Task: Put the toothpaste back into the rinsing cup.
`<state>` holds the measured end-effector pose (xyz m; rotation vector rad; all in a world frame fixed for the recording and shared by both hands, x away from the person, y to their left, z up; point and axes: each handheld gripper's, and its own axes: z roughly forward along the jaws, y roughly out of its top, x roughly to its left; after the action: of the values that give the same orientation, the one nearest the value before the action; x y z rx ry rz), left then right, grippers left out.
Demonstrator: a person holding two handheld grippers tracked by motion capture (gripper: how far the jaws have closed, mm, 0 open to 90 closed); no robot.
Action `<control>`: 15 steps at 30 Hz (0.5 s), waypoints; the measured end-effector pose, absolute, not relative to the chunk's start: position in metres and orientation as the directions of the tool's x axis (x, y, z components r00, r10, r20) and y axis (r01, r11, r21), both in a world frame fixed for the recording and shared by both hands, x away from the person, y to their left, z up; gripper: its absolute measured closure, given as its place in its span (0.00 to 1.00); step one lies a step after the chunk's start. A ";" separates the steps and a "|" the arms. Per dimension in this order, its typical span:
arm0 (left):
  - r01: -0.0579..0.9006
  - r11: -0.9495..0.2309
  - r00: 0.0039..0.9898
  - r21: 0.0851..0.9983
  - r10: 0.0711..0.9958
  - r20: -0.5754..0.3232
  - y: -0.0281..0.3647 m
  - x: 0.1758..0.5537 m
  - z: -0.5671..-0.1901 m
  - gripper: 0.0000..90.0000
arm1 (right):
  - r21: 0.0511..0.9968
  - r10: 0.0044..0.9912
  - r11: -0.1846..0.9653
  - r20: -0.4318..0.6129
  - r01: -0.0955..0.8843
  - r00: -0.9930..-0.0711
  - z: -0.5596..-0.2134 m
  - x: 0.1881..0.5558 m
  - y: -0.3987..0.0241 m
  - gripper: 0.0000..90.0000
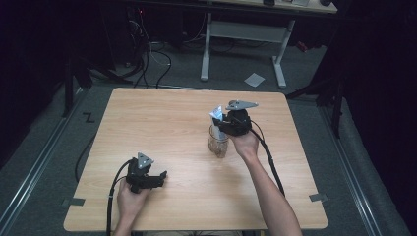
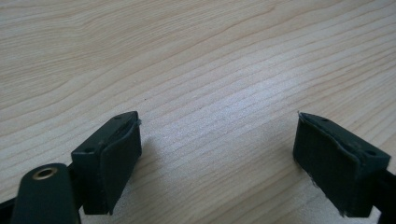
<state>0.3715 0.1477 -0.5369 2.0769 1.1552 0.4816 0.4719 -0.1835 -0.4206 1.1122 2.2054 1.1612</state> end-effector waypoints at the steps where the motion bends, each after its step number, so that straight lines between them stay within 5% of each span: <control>1: 0.585 -0.356 0.533 0.729 0.846 -0.015 0.148 0.371 -0.537 0.17 | 0.819 0.800 0.334 0.016 0.467 -0.600 -0.422 0.472 -0.184 0.72; 15: 0.585 -0.356 0.532 0.729 0.846 -0.014 0.148 0.371 -0.537 0.17 | 0.813 0.794 0.340 0.020 0.472 -0.607 -0.432 0.470 -0.183 0.71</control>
<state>0.3715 0.1476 -0.5369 2.0767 1.1552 0.4825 0.4698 -0.1830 -0.4324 1.1161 2.2286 1.1603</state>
